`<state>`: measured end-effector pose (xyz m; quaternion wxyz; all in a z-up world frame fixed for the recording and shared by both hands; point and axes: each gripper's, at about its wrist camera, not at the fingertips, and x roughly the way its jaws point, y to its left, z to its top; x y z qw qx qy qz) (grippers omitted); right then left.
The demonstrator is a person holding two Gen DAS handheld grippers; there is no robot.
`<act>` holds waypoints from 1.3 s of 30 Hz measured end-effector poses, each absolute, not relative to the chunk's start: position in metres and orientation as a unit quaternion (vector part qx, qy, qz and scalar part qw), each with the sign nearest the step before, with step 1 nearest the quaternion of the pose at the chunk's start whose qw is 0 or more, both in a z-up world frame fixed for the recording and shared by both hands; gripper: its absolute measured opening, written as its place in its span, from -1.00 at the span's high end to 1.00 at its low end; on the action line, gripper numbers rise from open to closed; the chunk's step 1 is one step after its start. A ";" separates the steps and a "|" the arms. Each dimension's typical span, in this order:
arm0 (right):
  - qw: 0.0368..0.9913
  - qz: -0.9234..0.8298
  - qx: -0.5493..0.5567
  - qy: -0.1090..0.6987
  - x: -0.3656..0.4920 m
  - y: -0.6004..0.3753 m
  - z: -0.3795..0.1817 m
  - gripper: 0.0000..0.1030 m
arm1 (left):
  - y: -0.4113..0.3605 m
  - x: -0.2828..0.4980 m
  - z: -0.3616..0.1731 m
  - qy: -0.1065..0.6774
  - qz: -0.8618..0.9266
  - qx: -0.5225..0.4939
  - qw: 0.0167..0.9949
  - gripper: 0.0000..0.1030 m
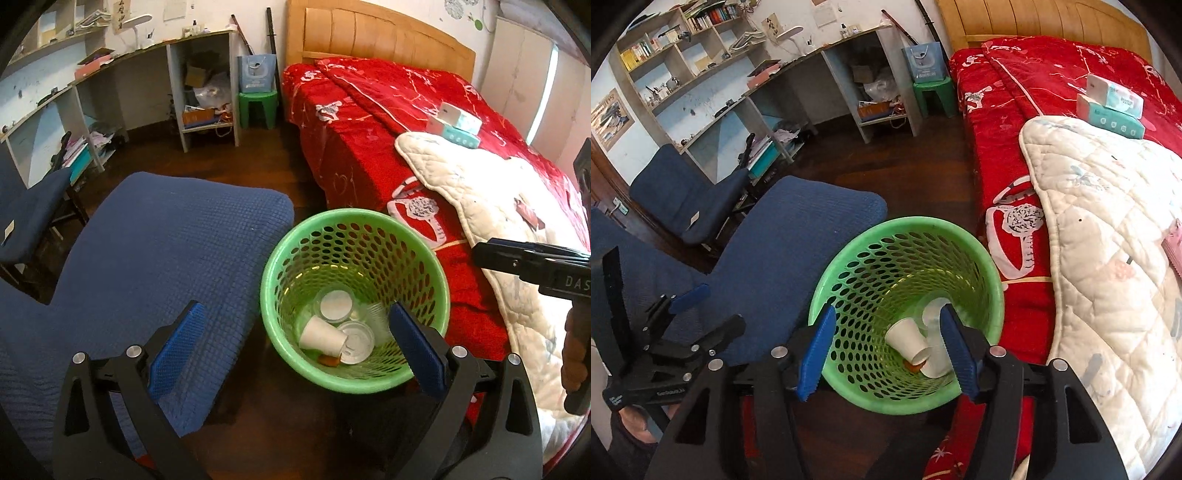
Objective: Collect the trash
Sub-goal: 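Carry the second clear tray over the green wastebasket and open the right tool, then move both open tools back over the bed toward the remaining trash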
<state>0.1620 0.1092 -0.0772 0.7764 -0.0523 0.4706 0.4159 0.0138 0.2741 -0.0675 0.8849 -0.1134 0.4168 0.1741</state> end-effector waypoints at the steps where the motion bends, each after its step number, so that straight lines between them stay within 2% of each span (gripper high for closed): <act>1: 0.778 0.415 -0.054 0.469 0.161 0.107 -0.075 -0.13 | 0.272 0.015 -0.067 0.415 0.173 -0.111 0.886 -0.90; 14: 0.823 0.353 -0.061 0.441 0.165 0.018 -0.059 -0.42 | 0.236 0.038 -0.058 0.408 0.155 -0.114 0.893 -0.90; 27: 0.868 0.235 -0.025 0.436 0.193 -0.117 -0.055 -0.45 | 0.175 0.080 -0.045 0.414 0.085 -0.074 0.903 -0.90; 39: 0.880 0.137 0.025 0.454 0.235 -0.228 -0.081 -0.45 | 0.125 0.117 -0.043 0.425 0.036 -0.067 0.902 -0.88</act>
